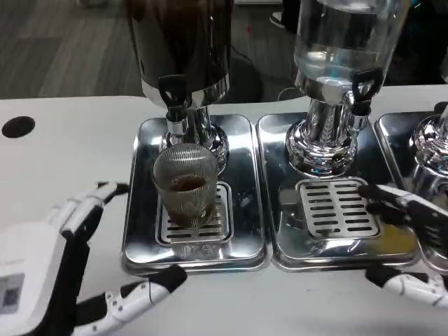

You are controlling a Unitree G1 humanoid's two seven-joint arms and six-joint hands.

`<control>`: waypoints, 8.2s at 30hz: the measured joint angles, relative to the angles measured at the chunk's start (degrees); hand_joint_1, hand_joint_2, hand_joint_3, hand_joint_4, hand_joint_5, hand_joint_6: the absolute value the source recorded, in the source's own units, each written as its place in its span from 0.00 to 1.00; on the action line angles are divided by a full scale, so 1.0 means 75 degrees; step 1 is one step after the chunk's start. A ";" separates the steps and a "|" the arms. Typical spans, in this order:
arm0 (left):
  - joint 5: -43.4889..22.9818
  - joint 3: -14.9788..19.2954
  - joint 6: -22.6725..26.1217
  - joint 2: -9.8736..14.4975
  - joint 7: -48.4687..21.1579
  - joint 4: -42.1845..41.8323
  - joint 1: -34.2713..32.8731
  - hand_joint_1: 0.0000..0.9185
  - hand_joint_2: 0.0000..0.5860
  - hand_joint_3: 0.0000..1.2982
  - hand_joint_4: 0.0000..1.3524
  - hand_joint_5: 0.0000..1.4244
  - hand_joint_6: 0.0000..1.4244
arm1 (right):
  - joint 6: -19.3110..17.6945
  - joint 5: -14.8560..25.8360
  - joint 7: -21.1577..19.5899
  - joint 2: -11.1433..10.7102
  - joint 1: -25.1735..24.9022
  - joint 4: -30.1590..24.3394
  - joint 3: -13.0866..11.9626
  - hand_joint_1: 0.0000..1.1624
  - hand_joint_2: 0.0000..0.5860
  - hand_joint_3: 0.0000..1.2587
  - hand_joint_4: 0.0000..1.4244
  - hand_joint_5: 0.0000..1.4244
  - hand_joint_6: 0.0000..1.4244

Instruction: Grasp the cup under the faucet to collect the drink, then remove the cup.

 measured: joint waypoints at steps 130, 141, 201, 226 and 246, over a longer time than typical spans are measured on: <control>-0.0701 0.1873 -0.2773 -0.0673 0.0938 0.1232 0.3272 0.00 0.09 0.29 0.19 0.24 0.35 | 0.3349 -0.3256 -0.3698 0.4136 -0.4511 0.3029 0.3422 0.61 0.15 0.08 0.09 0.08 0.00; -0.0941 0.1887 -0.2829 -0.0651 0.0921 0.1391 0.3278 0.00 0.10 0.29 0.20 0.24 0.36 | 0.3062 -0.3180 -0.3743 0.4353 -0.4519 0.3268 0.3414 0.61 0.15 0.12 0.11 0.11 0.02; -0.1192 0.2443 -0.3496 -0.0852 0.0741 0.1643 0.3691 0.00 0.13 0.29 0.20 0.25 0.36 | 0.2631 -0.3189 -0.4947 0.4722 -0.4498 0.4140 0.3495 0.61 0.15 0.10 0.12 0.14 0.01; -0.1194 0.2439 -0.3389 -0.0851 0.0539 0.1683 0.3442 0.00 0.14 0.30 0.20 0.25 0.36 | 0.2358 -0.3059 -0.5099 0.4745 -0.4567 0.4332 0.3623 0.63 0.14 0.20 0.19 0.19 0.04; -0.1234 0.2460 -0.3280 -0.0817 0.0297 0.1683 0.3302 0.00 0.14 0.30 0.21 0.25 0.36 | 0.2031 -0.2925 -0.5466 0.4815 -0.4705 0.4928 0.3599 0.66 0.15 0.26 0.23 0.23 0.08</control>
